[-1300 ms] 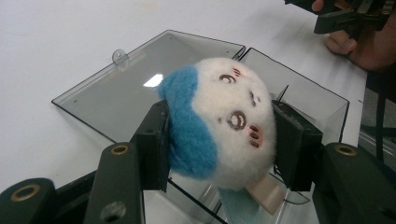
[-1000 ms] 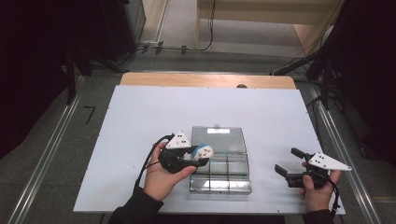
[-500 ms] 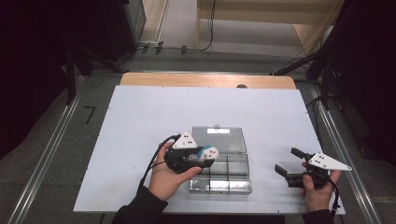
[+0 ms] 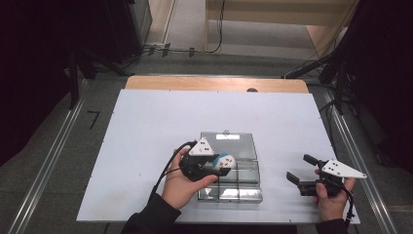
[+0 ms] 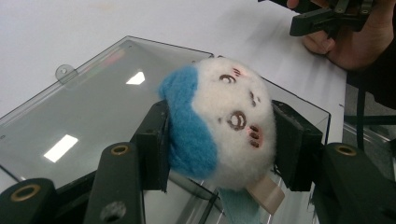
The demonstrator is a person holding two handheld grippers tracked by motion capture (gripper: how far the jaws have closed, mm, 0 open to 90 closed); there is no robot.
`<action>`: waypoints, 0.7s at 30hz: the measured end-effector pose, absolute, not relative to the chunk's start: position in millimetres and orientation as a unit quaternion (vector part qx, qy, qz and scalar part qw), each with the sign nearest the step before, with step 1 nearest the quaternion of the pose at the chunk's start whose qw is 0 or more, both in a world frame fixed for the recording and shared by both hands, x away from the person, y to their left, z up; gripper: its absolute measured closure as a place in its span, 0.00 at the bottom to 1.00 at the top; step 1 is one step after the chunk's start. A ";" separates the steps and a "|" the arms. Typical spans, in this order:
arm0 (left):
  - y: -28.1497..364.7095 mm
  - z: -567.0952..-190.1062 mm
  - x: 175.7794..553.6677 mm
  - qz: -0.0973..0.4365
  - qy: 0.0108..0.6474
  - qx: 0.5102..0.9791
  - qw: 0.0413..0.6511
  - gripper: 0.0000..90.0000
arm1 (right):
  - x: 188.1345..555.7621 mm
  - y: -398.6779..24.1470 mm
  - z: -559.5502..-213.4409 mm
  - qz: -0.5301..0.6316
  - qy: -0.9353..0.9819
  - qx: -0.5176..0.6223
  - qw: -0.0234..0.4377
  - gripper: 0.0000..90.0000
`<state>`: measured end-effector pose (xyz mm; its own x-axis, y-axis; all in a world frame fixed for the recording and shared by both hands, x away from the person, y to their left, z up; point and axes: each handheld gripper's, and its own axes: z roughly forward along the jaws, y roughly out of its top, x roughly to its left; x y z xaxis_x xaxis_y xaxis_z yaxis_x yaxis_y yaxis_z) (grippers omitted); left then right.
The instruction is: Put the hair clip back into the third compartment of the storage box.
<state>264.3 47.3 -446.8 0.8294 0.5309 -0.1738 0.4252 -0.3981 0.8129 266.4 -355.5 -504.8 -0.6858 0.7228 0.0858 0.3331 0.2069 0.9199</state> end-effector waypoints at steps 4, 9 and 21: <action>41.8 -448.2 265.3 0.053 0.283 0.837 0.465 0.51 | 266.4 -355.4 -504.8 0.523 0.754 0.350 0.186 0.00; 34.9 -449.7 266.3 0.050 0.279 0.839 0.464 0.51 | 266.5 -355.5 -504.8 0.524 0.754 0.350 0.186 0.00; 24.0 -450.7 269.4 0.045 0.272 0.845 0.459 0.51 | 266.6 -355.1 -504.8 0.524 0.755 0.349 0.186 0.00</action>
<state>269.4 24.0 -450.7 0.8478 0.5009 -0.1742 0.4190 -0.4313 0.7990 266.6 -355.1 -504.8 -0.6871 0.7215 0.0854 0.3325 0.2077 0.9200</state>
